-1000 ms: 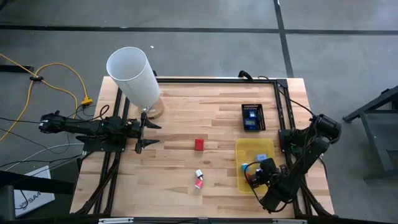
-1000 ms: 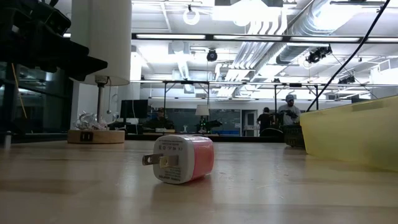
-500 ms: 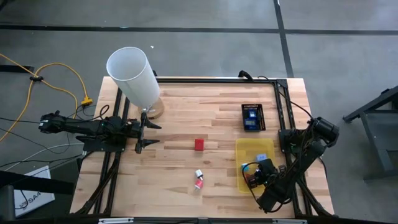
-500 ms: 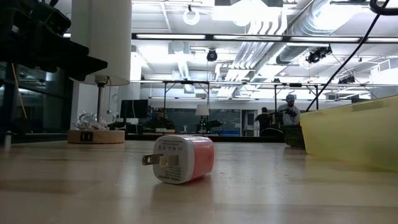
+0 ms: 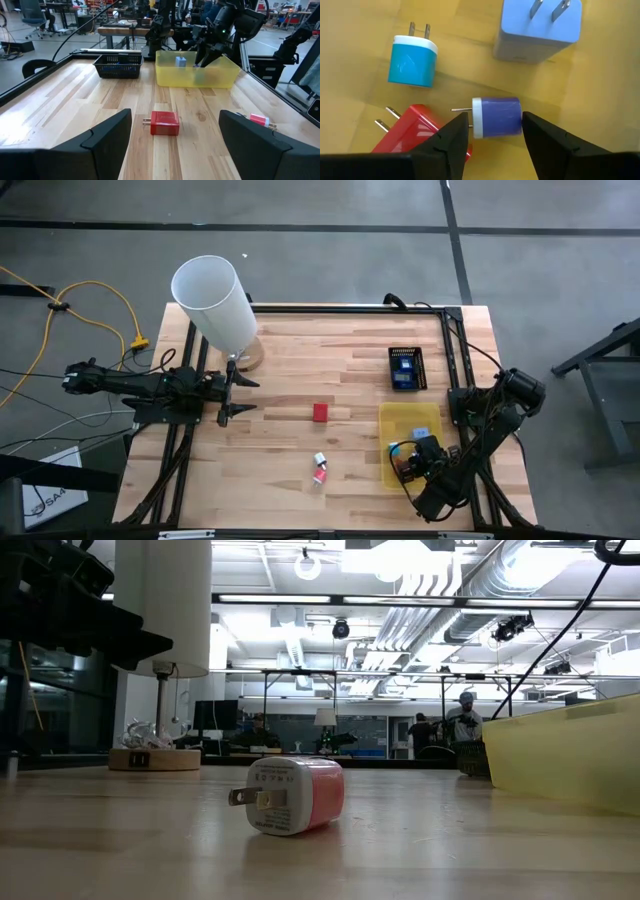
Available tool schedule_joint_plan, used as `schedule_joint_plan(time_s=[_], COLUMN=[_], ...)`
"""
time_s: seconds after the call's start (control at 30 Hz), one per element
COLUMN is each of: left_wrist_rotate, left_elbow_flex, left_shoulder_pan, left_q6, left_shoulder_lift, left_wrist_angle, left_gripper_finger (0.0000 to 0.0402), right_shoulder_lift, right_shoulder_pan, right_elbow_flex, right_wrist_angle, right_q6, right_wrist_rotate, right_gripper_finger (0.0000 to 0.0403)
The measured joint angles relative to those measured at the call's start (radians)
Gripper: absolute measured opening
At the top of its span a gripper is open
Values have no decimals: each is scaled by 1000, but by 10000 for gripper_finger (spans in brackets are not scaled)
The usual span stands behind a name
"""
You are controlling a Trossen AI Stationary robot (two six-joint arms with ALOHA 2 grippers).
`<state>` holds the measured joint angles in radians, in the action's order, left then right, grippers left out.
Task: Pick & Place Office items
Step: Put the purple charger adapter into the yellow bin, then put the red charger adapter into the yellow bin
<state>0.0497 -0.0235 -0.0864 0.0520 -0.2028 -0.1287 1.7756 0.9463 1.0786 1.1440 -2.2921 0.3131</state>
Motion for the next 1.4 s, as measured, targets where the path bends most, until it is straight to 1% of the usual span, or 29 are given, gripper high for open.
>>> schedule_joint_plan(time_s=[0.37, 0.6, 0.77, 1.1, 1.17, 1.23, 1.4], left_wrist_rotate=[0, 0, 0, 0, 0, 0, 0], left_elbow_flex=[0, 0, 0, 0, 0, 0, 0], left_shoulder_pan=[0, 0, 0, 0, 0, 0, 0], left_q6=[0, 0, 0, 0, 0, 0, 0], left_shoulder_lift=[0, 0, 0, 0, 0, 0, 0], left_wrist_angle=[0, 0, 0, 0, 0, 0, 0], left_gripper_finger=[293, 293, 293, 293, 293, 293, 293], right_shoulder_lift=[0, -36, -59, -60, -60, -60, -60], right_shoulder_pan=[0, 14, 16, 16, 14, 6, -32], right_elbow_flex=[0, 0, 0, 0, 0, 0, 0], right_wrist_angle=[5, 54, 86, 82, 69, 37, -59], right_q6=[-8, -39, -42, -42, -33, -6, 122], right_wrist_rotate=[2, 51, 55, 58, 89, 149, 276], right_gripper_finger=[175, 176, 176, 176, 176, 176, 176])
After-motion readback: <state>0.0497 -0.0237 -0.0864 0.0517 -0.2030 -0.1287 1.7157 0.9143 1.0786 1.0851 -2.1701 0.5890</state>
